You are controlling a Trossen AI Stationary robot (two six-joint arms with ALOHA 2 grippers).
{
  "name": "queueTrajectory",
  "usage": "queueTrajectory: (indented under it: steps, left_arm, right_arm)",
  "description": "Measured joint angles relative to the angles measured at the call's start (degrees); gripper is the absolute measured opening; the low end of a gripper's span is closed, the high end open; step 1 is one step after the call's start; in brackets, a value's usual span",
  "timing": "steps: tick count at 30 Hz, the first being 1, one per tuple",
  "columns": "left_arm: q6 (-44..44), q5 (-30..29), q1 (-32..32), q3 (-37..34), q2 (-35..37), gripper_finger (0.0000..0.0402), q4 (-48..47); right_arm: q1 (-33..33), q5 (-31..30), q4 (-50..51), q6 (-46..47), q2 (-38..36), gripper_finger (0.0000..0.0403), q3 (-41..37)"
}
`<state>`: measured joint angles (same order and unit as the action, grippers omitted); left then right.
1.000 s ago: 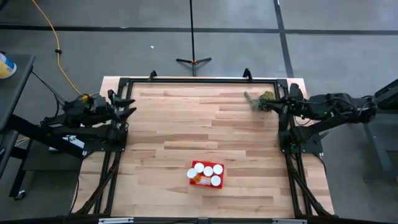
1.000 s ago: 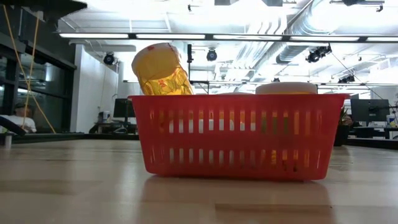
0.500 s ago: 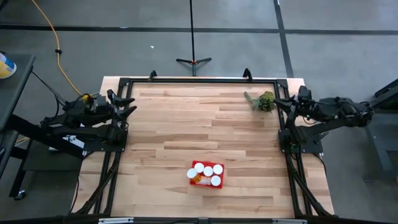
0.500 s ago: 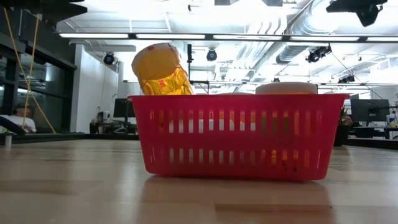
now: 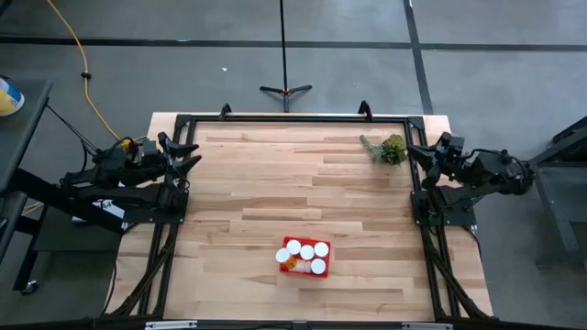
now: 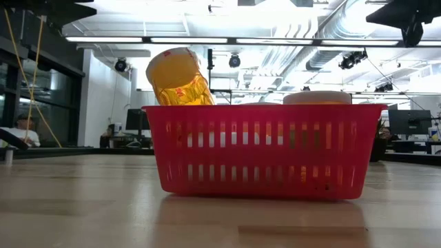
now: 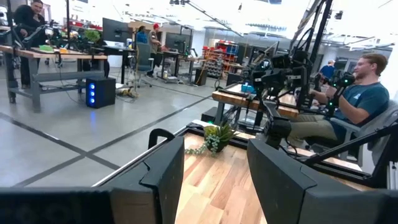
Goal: Pick and place pill bottles into a basket
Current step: Return to Home Position
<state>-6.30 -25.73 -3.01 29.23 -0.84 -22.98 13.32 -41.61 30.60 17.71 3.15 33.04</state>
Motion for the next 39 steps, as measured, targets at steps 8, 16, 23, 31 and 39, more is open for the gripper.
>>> queueTrajectory:
  steps: [8,16,23,31,39]
  left_arm:
    - [-0.03,-0.82,0.0,0.0,0.0,0.0211,0.0]
    - [0.78,-2.62,0.0,-0.02,0.0,0.0211,0.02]
    - [1.58,-3.44,0.0,-0.18,-0.02,0.0211,0.54]
    - [0.8,-3.58,0.0,-7.51,-0.02,0.0211,9.63]
    - [-2.66,-2.98,0.0,-13.09,-0.04,0.0211,16.16]
  right_arm:
    - [-0.04,-3.07,-1.6,-4.0,-2.64,0.0001,-0.24]
    - [-0.04,-6.42,-9.86,-8.15,-2.79,0.0001,-5.32]
    - [-0.44,-6.46,-16.67,-7.48,-2.85,0.0001,-11.53]
    - [-4.73,-2.47,-26.4,-6.89,-2.86,0.0001,-18.72]
    - [-12.26,8.18,-26.45,-2.26,-2.86,0.0001,-21.63]
